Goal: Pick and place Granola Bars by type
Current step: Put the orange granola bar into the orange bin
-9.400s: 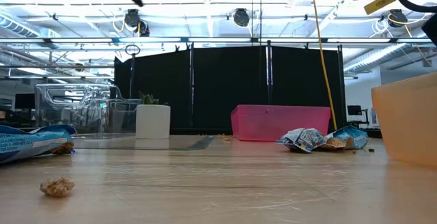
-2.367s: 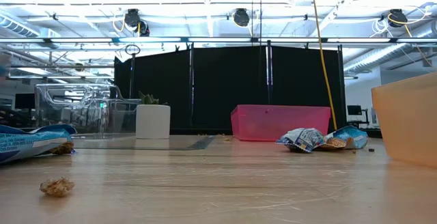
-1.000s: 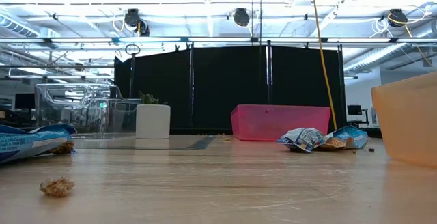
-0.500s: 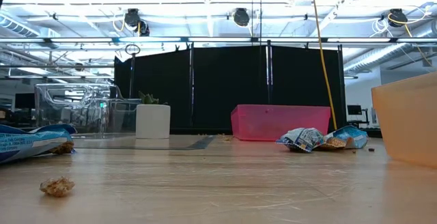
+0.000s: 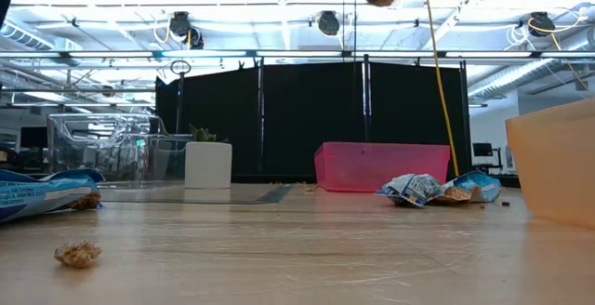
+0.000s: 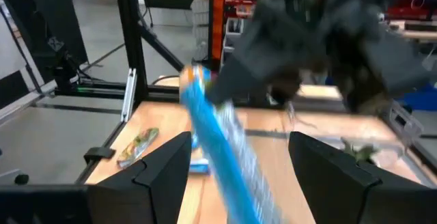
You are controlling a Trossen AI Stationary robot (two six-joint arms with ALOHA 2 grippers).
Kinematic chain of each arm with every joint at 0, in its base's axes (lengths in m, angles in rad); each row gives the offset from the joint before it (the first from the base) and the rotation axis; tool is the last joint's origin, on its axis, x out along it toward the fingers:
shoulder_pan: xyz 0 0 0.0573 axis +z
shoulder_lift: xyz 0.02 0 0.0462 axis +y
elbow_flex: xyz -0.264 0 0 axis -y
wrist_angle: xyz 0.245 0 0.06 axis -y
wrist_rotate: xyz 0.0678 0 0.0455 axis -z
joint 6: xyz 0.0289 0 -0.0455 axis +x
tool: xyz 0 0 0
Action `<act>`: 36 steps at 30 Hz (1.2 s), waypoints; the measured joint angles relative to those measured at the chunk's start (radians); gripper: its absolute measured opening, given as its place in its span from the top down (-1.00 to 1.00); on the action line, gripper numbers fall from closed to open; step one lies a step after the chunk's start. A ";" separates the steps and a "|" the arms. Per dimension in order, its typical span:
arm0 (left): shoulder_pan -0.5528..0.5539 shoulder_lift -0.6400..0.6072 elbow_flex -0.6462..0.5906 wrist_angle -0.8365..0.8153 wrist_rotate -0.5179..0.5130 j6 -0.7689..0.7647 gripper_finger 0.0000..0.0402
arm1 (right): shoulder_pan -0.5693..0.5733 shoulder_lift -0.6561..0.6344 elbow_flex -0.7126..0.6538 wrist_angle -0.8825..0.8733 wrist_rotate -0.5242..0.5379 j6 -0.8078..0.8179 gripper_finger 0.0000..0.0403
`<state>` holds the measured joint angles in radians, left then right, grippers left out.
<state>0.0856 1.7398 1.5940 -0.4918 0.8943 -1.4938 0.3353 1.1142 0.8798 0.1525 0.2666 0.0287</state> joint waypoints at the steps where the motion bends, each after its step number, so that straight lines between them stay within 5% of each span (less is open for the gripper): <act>1: 0.000 0.003 0.000 -0.002 0.005 0.000 1.00 | -0.002 0.012 0.017 -0.005 -0.001 -0.009 -0.19; 11: 0.005 0.025 0.000 0.030 0.052 -0.002 1.00 | -0.002 0.160 0.142 -0.075 -0.009 -0.048 -0.19; 36: 0.006 0.026 0.000 0.023 0.066 0.021 0.99 | -0.002 0.226 0.144 -0.052 -0.034 0.014 -0.19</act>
<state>0.0921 1.7660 1.5944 -0.4690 0.9600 -1.4723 0.3332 1.3399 1.0237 0.1005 0.2329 0.0429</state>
